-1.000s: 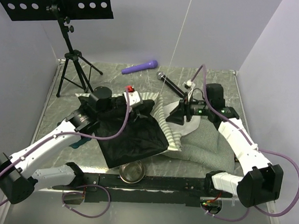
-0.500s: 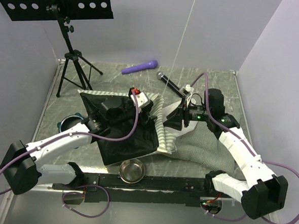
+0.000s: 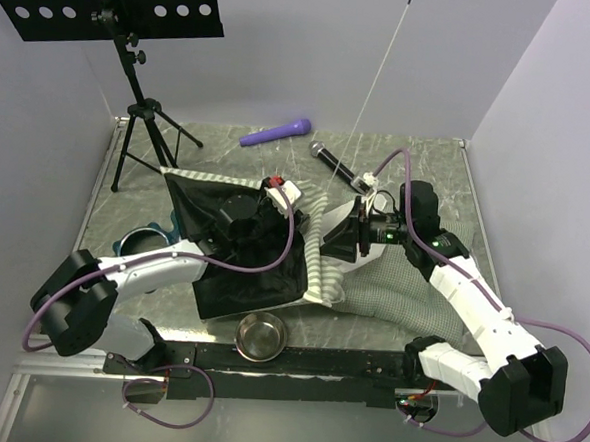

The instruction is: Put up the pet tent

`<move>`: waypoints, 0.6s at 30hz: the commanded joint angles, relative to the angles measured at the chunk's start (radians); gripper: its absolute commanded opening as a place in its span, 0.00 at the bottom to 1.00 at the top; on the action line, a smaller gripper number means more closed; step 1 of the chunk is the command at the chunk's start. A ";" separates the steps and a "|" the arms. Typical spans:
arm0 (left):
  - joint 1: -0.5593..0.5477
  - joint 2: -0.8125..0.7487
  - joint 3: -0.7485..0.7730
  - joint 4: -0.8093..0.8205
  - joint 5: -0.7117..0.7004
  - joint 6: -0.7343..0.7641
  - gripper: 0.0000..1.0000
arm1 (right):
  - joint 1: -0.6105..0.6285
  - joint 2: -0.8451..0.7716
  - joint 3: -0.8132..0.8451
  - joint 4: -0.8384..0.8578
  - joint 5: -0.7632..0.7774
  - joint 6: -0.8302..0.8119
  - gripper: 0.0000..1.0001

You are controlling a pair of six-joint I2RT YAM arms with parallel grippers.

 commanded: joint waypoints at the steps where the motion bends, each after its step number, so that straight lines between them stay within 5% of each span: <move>1: 0.002 0.019 0.061 0.105 -0.075 -0.043 0.63 | 0.017 -0.030 -0.009 0.074 -0.042 0.031 0.60; 8: 0.005 -0.044 0.135 0.022 0.147 0.032 0.01 | 0.028 -0.050 -0.007 0.074 -0.048 0.008 0.61; 12: 0.014 -0.127 0.082 -0.039 0.322 0.211 0.01 | -0.044 -0.080 0.073 -0.046 -0.031 -0.113 0.64; 18: 0.069 -0.216 0.106 -0.191 0.555 0.339 0.01 | -0.245 -0.169 0.087 -0.009 -0.113 -0.143 0.75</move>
